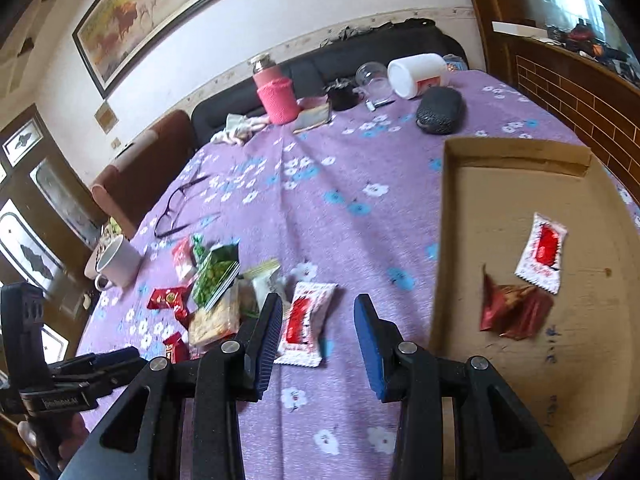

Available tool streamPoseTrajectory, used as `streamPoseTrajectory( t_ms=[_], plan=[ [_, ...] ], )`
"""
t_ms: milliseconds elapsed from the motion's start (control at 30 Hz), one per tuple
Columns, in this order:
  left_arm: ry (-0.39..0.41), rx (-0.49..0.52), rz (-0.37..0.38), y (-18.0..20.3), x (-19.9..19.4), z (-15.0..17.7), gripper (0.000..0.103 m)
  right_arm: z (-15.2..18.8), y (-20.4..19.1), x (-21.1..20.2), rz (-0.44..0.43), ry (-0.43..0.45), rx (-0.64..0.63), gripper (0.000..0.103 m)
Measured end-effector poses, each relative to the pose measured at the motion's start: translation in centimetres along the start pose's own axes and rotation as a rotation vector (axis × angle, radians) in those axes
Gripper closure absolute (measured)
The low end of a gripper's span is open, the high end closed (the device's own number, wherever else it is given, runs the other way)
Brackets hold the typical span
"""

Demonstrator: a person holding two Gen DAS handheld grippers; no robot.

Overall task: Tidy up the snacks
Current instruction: 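Move both grippers back from the tray to the snack pile, then grasp a red black-labelled snack bar with left while right grasps another white sachet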

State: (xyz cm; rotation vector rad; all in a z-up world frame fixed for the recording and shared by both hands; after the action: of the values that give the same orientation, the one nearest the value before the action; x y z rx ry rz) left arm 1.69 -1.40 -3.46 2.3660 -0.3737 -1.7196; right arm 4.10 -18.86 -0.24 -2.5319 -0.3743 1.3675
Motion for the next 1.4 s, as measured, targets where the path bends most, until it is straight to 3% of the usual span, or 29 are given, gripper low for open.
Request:
streamPoseTrajectory(
  t_ms=[267,367,433,500,767,900,1000,1067,1167,1400],
  plan=[
    [0.012,0.019,-0.129,0.5,2.5,0.1,0.039,0.5,-0.5,0.8,0.033,-0.04,-0.022,0.063],
    [0.044,0.051,-0.213,0.3,2.4,0.0,0.055,0.7,-1.3,1.8,0.054,-0.069,-0.045,0.063],
    [0.07,0.058,-0.271,-0.4,2.3,-0.2,0.078,0.8,-1.7,2.6,0.083,-0.095,-0.059,0.063],
    [0.091,0.063,-0.323,-1.1,2.2,-0.5,0.084,1.0,-1.9,3.7,0.123,-0.127,-0.073,0.063],
    [0.138,0.07,-0.31,-1.7,1.9,-1.0,0.084,1.3,-2.1,6.8,0.217,-0.177,-0.121,0.063],
    [0.146,0.039,-0.253,-2.0,1.8,-1.2,0.084,1.3,-1.9,6.6,0.225,-0.15,-0.117,0.074],
    [0.153,0.035,-0.23,-1.8,1.6,-1.2,0.084,0.9,-1.7,5.4,0.206,-0.08,-0.097,0.082],
    [0.167,0.037,-0.217,-1.6,1.4,-1.2,0.084,0.4,-1.8,4.1,0.207,-0.013,-0.095,0.094],
    [0.173,0.041,-0.213,-1.4,1.3,-1.2,0.084,0.1,-1.9,2.6,0.221,0.064,-0.106,0.094],
    [0.148,0.026,-0.211,-1.8,1.8,-1.3,0.084,0.6,-1.3,4.2,0.18,-0.04,-0.06,0.094]
  ],
)
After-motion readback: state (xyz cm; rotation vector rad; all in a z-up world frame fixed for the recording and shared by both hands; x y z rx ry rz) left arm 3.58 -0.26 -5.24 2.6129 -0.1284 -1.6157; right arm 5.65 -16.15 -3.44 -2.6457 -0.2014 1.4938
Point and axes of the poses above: each gripper's, at about its wrist camera, not at the fingertips, and x roughly the way its jaws point, y to its right, z to its underside, the point moved 8 cm from there along x, roughly the way its jaws point, and after that the axes turned 10 degrees about -y, right-handed, at the moved point
